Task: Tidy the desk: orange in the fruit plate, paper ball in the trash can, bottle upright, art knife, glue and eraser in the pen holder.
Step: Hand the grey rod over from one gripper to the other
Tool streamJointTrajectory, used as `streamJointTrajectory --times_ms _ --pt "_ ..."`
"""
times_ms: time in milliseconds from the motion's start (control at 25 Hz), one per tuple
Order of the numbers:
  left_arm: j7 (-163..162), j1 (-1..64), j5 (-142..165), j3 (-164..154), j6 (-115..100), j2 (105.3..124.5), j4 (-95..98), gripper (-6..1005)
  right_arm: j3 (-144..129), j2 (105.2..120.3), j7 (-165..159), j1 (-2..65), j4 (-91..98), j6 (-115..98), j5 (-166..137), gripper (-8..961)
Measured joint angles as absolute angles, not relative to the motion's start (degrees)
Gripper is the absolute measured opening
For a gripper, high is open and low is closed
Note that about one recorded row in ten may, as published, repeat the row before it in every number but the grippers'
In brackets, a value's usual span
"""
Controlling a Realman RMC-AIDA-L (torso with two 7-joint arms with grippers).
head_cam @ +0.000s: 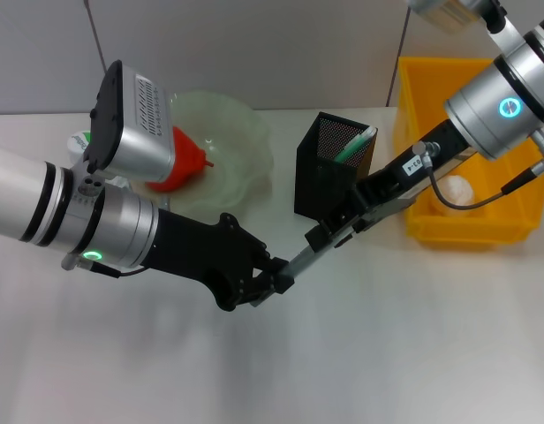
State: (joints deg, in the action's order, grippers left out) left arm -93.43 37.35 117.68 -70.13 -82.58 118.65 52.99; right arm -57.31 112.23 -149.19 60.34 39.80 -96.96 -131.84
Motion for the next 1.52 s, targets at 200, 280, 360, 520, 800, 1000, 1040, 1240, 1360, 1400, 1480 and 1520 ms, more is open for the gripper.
streamJointTrajectory --times_ms 200,280,360,520,800,1000,1040,1240,1360,1400,1480,1520 --pt "-93.4 37.4 117.7 -70.1 -82.2 118.65 53.0 153 -57.4 112.29 -149.1 60.3 39.6 -96.9 -131.8 386" --pt "-93.4 37.4 117.7 -70.1 -82.0 118.65 53.0 154 -57.7 112.36 -149.1 60.3 39.6 -96.8 -131.8 377" --pt "-93.5 37.4 117.7 -70.1 -82.0 118.65 53.0 154 -58.1 112.49 -149.1 60.3 39.5 -96.8 -131.8 367" --pt "-93.5 37.4 117.7 -70.1 -82.0 118.65 53.0 155 -58.1 112.81 -148.9 60.4 39.7 -96.8 -131.8 347" --pt "-93.5 37.4 117.7 -70.1 -82.0 118.65 53.1 157 -58.1 112.94 -148.7 60.4 39.9 -96.4 -131.8 270" --pt "-93.5 37.4 117.7 -70.1 -82.0 118.65 53.2 158 -58.1 112.94 -148.6 60.3 40.0 -95.9 -131.8 266" --pt "-93.5 37.4 117.7 -70.1 -82.0 118.65 53.2 158 -58.1 112.94 -148.6 60.3 40.0 -95.7 -131.8 266" --pt "-93.5 37.4 117.7 -70.1 -81.9 118.65 53.4 159 -58.1 112.94 -148.5 60.4 40.1 -95.2 -132.3 263" --pt "-93.5 37.5 117.7 -70.0 -81.8 118.65 53.4 160 -58.1 112.94 -148.4 60.4 40.1 -95.1 -132.3 261" --pt "-93.6 37.5 117.7 -70.0 -81.8 118.65 53.4 160 -58.1 112.94 -148.4 60.4 40.1 -95.1 -132.3 260" --pt "-93.6 37.5 117.7 -70.0 -81.7 118.65 53.4 161 -58.1 112.97 -148.3 60.4 40.1 -94.9 -132.4 245" --pt "-93.6 37.5 117.7 -70.0 -81.7 118.65 53.4 161 -58.1 112.98 -148.3 60.4 40.1 -94.8 -132.4 237"
